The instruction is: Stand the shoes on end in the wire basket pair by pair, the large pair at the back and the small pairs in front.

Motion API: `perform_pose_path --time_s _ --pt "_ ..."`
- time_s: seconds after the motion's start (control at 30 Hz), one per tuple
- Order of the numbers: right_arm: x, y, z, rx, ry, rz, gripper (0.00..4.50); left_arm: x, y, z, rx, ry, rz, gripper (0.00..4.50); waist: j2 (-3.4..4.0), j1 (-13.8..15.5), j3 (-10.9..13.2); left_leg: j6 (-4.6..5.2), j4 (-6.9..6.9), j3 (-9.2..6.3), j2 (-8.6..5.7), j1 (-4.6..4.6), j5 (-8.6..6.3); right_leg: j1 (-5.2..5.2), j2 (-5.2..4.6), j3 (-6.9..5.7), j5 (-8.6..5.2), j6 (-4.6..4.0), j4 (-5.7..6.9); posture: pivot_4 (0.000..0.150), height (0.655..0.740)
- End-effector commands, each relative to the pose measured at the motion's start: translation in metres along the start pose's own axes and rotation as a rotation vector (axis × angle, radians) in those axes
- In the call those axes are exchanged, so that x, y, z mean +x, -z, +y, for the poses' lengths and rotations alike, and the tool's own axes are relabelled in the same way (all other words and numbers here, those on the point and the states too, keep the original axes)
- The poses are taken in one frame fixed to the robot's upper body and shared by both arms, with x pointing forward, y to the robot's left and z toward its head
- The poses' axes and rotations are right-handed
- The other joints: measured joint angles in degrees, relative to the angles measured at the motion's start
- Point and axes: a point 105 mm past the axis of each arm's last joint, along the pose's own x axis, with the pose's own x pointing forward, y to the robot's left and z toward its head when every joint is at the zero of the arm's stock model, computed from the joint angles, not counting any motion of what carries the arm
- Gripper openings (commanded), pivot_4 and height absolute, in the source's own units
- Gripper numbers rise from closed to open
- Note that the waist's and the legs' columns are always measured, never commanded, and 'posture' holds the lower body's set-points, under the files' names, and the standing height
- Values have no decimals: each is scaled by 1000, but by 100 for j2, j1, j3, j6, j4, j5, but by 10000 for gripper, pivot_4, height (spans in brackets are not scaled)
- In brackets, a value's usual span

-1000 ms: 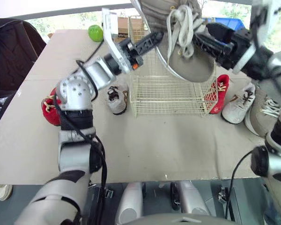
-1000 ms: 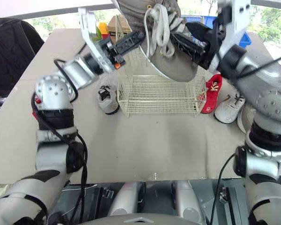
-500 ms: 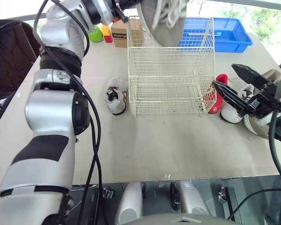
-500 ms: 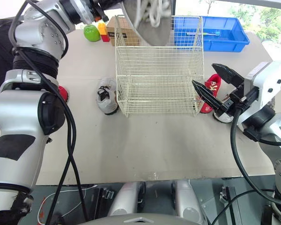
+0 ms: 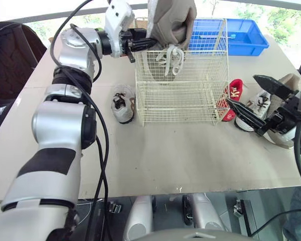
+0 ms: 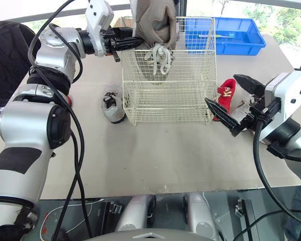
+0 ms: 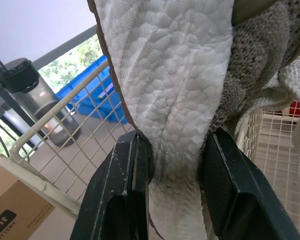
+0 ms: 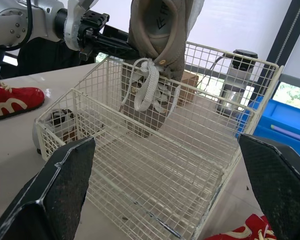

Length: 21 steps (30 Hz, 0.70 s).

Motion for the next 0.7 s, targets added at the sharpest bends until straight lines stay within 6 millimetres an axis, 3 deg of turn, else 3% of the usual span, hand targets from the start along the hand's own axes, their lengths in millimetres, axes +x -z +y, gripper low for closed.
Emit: perform_pose_path --time_s 0.03,0.07,0.2,0.3,0.33,0.6,0.7 --pt "1 -6 0 -28 -9 -20 44076 -12 7 6 -40 -22 29 11526 0 -10 -1 0 0 0 1 2 0 1 1 0 0 0 1 1500 7400" --pt "2 -4 0 -23 -15 -15 44076 -13 9 7 -49 -28 39 11526 0 -14 -1 0 0 0 1 4 0 2 1 1 0 0 2 1500 7400" --pt "3 -1 0 -20 -27 0 45000 -20 10 16 -56 -85 65 25775 2 -47 -3 0 2 0 2 8 0 5 2 1 0 0 7 1500 7400" --pt "4 1 -4 -21 -10 14 45000 -30 1 22 -50 -98 40 41471 2 -103 -3 0 3 0 2 9 0 4 2 2 0 0 13 1500 7400" --pt "3 1 -6 -23 0 19 45000 -33 -4 24 -49 -98 24 44051 2 -114 -3 0 3 0 2 10 0 4 2 2 0 0 15 1500 7400" --pt "-2 14 -33 -69 148 167 45000 -60 -49 30 -183 -64 -221 44051 1 -42 -2 -1 7 -4 2 -4 0 2 -3 -8 0 0 8 1500 7400" --pt "-9 18 -43 -28 184 231 45000 -66 -65 13 -281 29 -312 44051 0 10 -3 -1 9 1 1 -4 0 3 -8 -4 0 0 3 1500 7400"
